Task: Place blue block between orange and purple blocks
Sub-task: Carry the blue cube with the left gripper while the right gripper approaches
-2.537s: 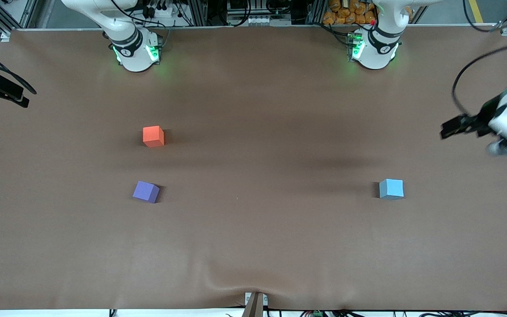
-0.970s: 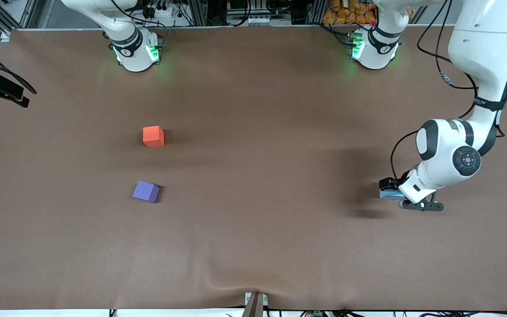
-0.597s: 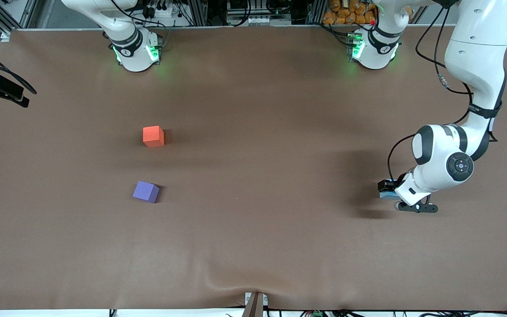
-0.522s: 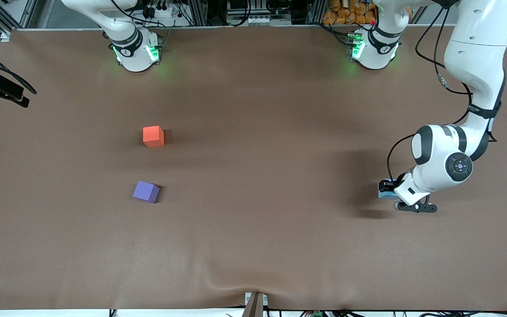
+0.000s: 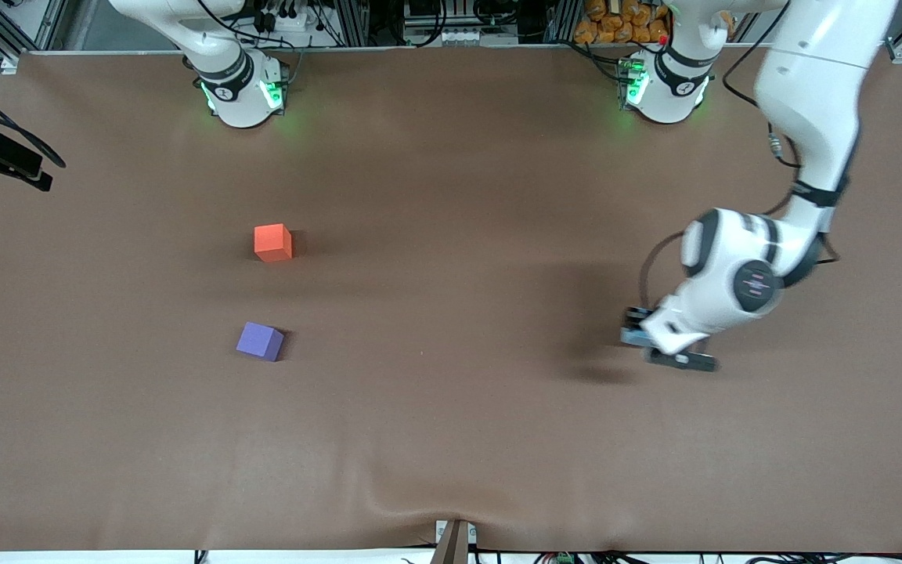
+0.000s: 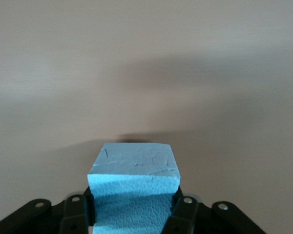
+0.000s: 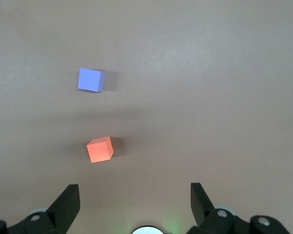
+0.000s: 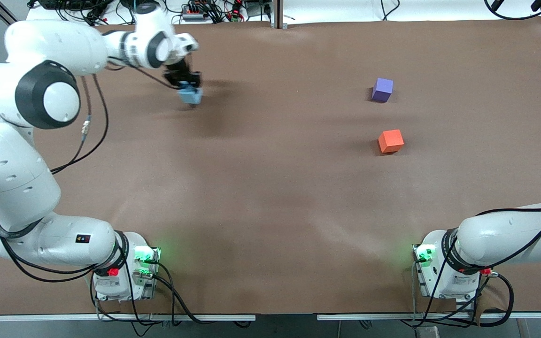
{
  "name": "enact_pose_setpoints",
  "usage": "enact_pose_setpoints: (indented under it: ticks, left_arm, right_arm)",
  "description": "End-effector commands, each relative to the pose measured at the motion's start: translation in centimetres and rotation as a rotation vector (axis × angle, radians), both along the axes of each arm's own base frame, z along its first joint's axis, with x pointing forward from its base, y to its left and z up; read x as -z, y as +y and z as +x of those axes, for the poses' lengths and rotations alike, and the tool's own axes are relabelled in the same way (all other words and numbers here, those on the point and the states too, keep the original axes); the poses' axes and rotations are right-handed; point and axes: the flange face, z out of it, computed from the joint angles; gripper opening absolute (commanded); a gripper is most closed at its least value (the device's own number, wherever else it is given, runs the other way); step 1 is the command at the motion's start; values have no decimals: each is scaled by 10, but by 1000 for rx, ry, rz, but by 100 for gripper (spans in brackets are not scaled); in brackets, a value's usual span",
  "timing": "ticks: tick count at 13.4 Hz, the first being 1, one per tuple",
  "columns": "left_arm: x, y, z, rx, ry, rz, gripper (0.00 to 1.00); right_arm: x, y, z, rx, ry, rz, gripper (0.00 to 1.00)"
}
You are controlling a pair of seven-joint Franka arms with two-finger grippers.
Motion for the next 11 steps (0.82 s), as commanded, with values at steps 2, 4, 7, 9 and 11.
enact_pose_setpoints:
  ticks: [2, 4, 7, 9, 11]
  left_arm:
    - [-30, -167, -44, -73, -13, -17, 0]
    - [-13, -245, -66, -119, 0, -37, 0]
    - [0, -323, -89, -162, -35, -47, 0]
    - [18, -357, -101, -179, -69, -32, 0]
    - [42, -361, -109, -166, -58, -7, 0]
  right_arm:
    - [12, 10, 12, -6, 28, -6, 100]
    - [34, 39, 25, -56, 62, 26, 100]
    - [62, 78, 39, -105, 110, 112, 100]
    - [90, 92, 52, -108, 153, 197, 100]
    - [111, 115, 62, -132, 178, 228, 100]
